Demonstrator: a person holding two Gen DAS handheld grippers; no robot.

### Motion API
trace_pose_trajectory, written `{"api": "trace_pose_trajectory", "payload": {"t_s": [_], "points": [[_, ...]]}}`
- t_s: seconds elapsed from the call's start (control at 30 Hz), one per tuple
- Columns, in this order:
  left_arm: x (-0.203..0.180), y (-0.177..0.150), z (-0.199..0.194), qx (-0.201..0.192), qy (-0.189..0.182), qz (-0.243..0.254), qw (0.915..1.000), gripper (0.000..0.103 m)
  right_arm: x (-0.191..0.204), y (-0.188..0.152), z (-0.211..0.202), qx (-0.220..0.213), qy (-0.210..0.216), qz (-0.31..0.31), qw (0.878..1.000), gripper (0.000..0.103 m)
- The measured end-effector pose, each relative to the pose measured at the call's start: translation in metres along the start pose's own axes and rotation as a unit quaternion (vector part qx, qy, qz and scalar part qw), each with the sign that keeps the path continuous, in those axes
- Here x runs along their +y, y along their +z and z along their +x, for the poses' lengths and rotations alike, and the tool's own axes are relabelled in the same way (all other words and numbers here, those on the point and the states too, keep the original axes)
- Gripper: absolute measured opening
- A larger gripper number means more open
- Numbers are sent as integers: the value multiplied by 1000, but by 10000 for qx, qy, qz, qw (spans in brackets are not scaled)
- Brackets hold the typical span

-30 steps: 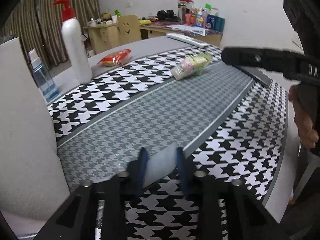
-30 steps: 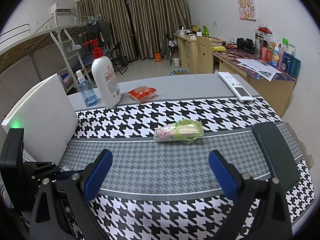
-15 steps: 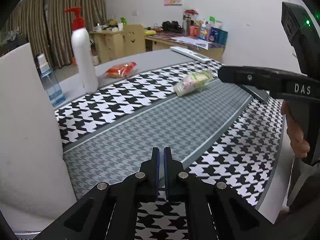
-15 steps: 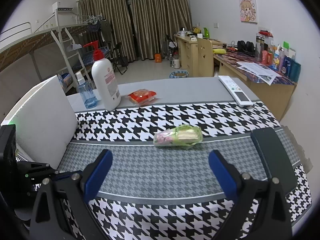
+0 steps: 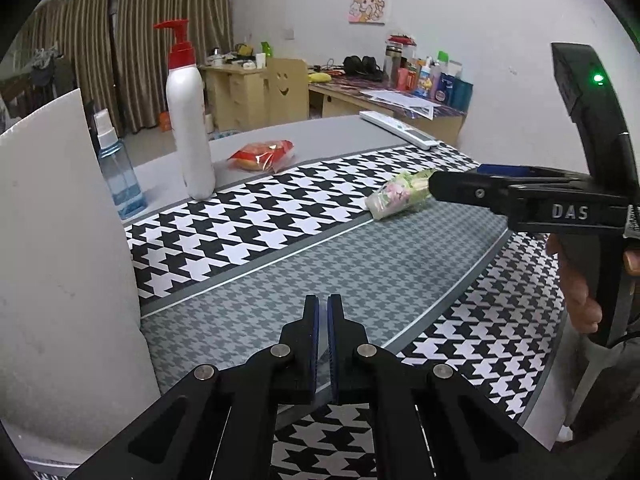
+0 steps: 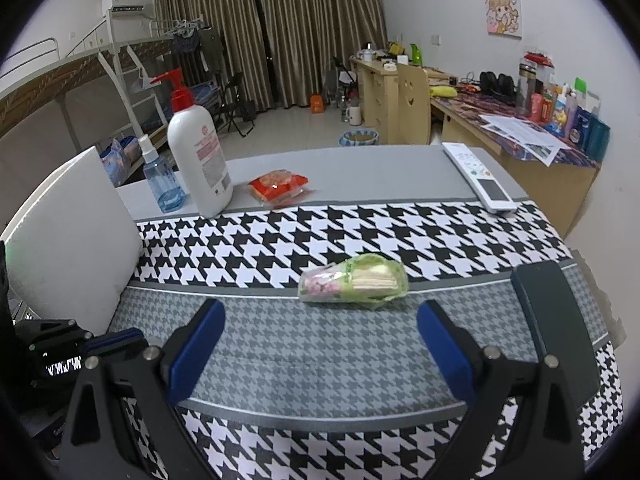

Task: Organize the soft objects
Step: 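Bring the right tool over the packaged snack in the clear wrapper, then close the right tool on the packaged snack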

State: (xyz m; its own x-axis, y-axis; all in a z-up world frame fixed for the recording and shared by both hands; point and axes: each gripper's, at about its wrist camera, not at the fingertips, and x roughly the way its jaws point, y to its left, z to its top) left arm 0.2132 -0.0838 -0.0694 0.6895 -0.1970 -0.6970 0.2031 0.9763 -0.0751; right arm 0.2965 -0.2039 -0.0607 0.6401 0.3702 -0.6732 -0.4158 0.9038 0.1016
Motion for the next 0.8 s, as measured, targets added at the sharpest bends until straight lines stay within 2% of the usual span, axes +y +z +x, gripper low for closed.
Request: {"api": "trace_pose_trajectory", "payload": {"t_s": [0.37,0.8], "points": [[2,3,4,-26,-25,-60,10000,4,-3,11,36,450,-51,-148,9989,98],[5,0,9,23,-13,-127,9999,4,-14,14,68,780,-214,-90,9967,98]]}}
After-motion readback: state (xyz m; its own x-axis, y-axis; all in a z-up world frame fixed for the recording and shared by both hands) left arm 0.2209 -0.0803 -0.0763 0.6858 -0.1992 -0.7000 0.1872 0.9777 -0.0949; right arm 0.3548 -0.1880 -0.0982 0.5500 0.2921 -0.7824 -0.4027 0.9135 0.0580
